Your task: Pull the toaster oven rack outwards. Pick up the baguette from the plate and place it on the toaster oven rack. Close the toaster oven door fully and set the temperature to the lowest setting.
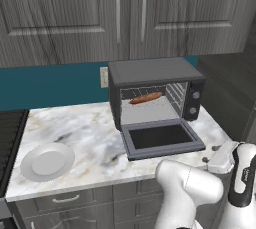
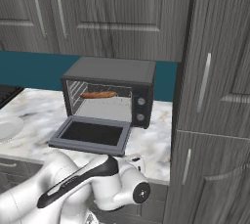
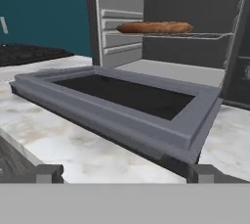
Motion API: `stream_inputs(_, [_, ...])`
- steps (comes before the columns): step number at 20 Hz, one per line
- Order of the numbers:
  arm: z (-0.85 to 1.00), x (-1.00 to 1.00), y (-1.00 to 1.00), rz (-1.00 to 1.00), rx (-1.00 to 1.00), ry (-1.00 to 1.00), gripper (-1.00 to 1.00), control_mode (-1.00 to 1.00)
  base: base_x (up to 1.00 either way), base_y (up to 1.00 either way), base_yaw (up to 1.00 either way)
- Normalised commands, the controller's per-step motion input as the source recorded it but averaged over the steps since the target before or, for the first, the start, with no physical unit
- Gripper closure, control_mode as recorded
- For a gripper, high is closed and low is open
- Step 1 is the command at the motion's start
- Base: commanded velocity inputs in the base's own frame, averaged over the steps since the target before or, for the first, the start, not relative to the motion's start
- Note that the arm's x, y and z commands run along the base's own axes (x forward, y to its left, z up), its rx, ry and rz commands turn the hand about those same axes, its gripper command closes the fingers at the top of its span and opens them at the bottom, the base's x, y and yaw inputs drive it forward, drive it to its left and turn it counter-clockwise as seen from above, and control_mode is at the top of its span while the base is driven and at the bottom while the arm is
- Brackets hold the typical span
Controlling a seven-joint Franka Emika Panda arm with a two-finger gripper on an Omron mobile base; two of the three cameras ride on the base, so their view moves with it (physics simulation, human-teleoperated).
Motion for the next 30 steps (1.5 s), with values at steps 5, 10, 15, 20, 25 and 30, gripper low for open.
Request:
stream_inputs(5, [-0.52, 0.31, 0.0, 0.03, 0.0, 0.0, -1.0, -1.0, 0.0, 0.0, 0.0])
stream_inputs(10, [-0.33, 0.41, -0.08, 0.01, 0.0, 0.0, -1.0, -1.0, 0.0, 0.0, 0.0])
stream_inputs(15, [-0.27, 0.43, -0.19, 0.0, 0.04, 0.0, -1.0, -1.0, 0.0, 0.0, 0.0])
stream_inputs(20, [-0.32, 0.51, -0.11, 0.0, 0.05, 0.0, -1.0, -1.0, 0.0, 0.0, 0.0])
stream_inputs(25, [-0.5, 0.44, -0.12, 0.0, 0.02, 0.0, -1.0, -1.0, 0.0, 0.0, 0.0])
stream_inputs(30, [-0.57, 0.23, -0.07, 0.0, 0.0, -0.01, -1.0, -1.0, 0.0, 0.0, 0.0])
